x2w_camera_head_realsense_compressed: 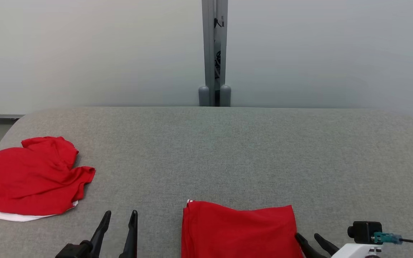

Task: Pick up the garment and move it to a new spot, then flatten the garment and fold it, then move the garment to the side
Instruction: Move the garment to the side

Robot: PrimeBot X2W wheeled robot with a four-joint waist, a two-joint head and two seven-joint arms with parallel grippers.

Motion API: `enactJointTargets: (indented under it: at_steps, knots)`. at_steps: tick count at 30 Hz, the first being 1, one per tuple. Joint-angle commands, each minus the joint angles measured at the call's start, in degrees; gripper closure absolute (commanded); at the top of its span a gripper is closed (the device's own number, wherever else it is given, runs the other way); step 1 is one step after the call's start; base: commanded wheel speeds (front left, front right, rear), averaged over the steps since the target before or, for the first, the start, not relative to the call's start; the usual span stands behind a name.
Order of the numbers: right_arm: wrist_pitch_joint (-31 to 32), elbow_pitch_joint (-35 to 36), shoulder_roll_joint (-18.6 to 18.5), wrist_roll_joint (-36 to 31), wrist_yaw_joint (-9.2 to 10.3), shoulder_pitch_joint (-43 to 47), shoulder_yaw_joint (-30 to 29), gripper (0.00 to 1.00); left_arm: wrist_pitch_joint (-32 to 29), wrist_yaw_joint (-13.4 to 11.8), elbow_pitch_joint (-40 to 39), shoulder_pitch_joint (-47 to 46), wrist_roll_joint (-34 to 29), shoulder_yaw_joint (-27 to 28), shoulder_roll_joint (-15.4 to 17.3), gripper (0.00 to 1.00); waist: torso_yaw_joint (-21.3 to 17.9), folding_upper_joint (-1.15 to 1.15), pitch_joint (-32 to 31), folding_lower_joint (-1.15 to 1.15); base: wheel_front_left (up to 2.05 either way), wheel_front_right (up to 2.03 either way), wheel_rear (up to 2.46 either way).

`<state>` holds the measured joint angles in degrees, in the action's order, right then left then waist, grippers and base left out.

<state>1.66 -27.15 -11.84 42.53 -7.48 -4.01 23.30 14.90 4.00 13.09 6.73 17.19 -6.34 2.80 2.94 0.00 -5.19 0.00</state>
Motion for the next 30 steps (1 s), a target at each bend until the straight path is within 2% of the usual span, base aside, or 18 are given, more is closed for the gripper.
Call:
enactJointTargets:
  at_steps: [1, 6, 10, 18, 19, 20, 21, 22, 30]
  knots:
    - [2.3, -0.9, -1.4, 4.3, -0.03, -1.2, 1.6, 0.00, 0.2, 0.5, 0.2, -0.8, -0.5, 0.1, 0.2, 0.00, 1.3, 0.00, 0.9, 0.00, 0.00, 0.00, 0.00]
    - [6.8, -2.6, -2.7, 13.3, -0.03, -3.0, 5.3, 0.00, 0.2, 1.0, 1.0, -1.8, -0.7, -0.3, 0.2, 0.00, 3.3, 0.00, 1.9, 0.00, 0.00, 0.00, 0.00]
    - [6.4, -3.2, -3.0, 18.3, -0.03, -4.0, 7.1, 0.00, 0.2, 1.4, 1.3, -2.2, -1.1, -0.4, 0.2, 0.00, 4.7, 0.00, 2.8, 0.00, 0.00, 0.00, 0.00]
    - [4.0, -6.2, -3.1, 23.7, -0.03, -7.6, 11.8, 0.00, 0.2, 1.8, 1.1, -2.9, -1.4, 0.0, 0.2, 0.00, 6.8, 0.00, 4.0, 0.00, 0.00, 0.00, 0.00]
    - [3.9, -6.5, -3.2, 24.0, -0.03, -7.9, 12.5, 0.04, 0.2, 1.8, 1.1, -3.0, -1.5, 0.0, 0.2, 0.00, 7.0, 0.00, 4.1, 0.00, 0.00, 0.00, 0.00]
    - [3.8, -6.8, -3.3, 24.2, -0.03, -8.2, 13.2, 0.51, 0.2, 1.9, 1.1, -3.2, -1.5, 0.0, 0.2, 0.00, 7.1, 0.00, 4.2, 0.00, 0.00, 0.00, 0.00]
    - [3.6, -7.0, -3.4, 24.3, -0.03, -8.5, 13.9, 0.62, 0.2, 1.9, 1.1, -3.2, -1.5, 0.0, 0.2, 0.00, 7.1, 0.00, 4.2, 0.00, 0.00, 0.00, 0.00]
    - [3.3, -7.3, -3.5, 24.4, -0.03, -8.8, 14.6, 0.99, 0.2, 2.0, 1.1, -3.3, -1.5, 0.0, 0.2, 0.00, 7.2, 0.00, 4.3, 0.00, 0.00, 0.00, 0.00]
    - [-0.6, -9.3, -6.6, 22.2, -0.02, -13.0, 20.4, 1.00, 0.2, 1.9, 0.4, -3.5, -2.5, 0.0, 0.2, 0.00, 5.6, 0.00, 5.1, 0.00, 0.00, 0.00, 0.00]
